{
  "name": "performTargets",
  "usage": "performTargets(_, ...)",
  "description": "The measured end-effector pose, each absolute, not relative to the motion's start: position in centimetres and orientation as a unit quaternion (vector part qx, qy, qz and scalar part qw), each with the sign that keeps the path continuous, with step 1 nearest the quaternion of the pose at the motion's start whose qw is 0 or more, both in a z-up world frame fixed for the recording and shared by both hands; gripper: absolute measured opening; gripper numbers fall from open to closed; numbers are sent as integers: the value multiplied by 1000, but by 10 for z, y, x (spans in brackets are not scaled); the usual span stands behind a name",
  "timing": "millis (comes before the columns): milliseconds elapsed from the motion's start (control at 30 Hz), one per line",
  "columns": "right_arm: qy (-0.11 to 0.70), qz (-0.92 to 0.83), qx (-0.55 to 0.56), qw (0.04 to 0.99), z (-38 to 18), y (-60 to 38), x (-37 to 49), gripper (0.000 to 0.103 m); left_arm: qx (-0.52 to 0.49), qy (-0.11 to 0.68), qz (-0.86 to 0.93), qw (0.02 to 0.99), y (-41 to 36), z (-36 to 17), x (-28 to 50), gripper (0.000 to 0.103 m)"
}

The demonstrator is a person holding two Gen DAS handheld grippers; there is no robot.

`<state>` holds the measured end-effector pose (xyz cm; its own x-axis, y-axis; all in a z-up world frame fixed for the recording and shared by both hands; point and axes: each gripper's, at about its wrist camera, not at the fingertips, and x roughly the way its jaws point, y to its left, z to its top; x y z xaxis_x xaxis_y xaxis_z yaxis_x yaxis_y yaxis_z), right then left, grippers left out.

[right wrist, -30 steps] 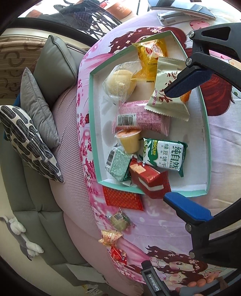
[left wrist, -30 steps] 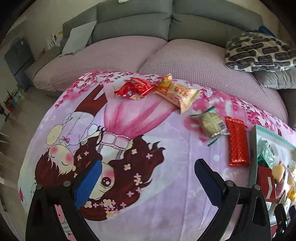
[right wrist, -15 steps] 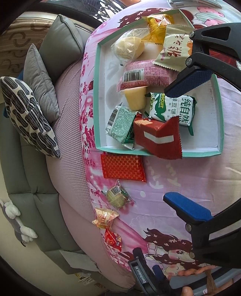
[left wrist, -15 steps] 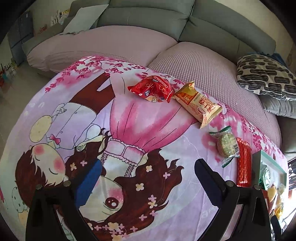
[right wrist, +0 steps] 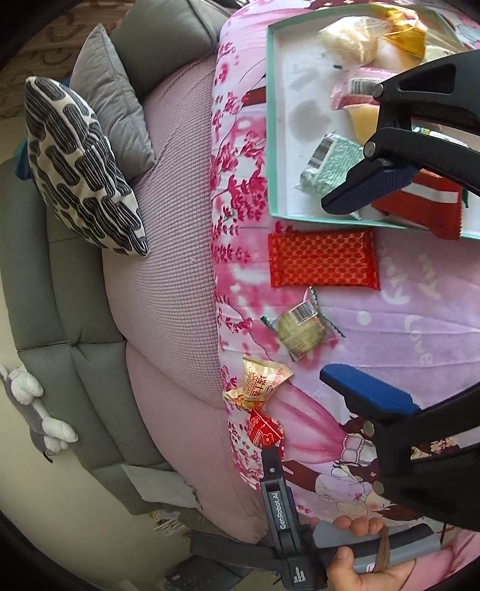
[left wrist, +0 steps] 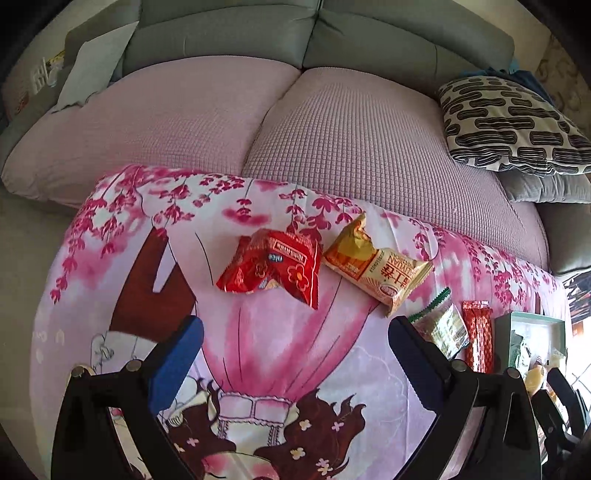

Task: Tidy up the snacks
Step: 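Move left tool toward red Rice Kiss bag while right tool approaches red patterned pack, then grasp red Rice Kiss bag with left tool while right tool grasps red patterned pack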

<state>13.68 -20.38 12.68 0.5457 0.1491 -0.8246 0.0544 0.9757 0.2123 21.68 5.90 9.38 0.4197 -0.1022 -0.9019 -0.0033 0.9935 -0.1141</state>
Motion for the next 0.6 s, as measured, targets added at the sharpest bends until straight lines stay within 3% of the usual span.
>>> performTargets(67, 496, 29, 107, 861, 123, -204, 154, 72, -39, 542, -40, 839, 62, 97, 230, 100)
performTargets(167, 530, 37, 107, 841, 112, -202, 176, 67, -41, 556, -48, 829, 69, 96, 249, 100)
performTargets(467, 606, 18, 69, 792, 72, -194, 212, 62, -16, 595, -55, 802, 65, 69, 290, 99)
performTargets(600, 618, 2, 67, 784, 61, -200, 220, 57, -25, 606, -63, 793, 63, 53, 296, 87)
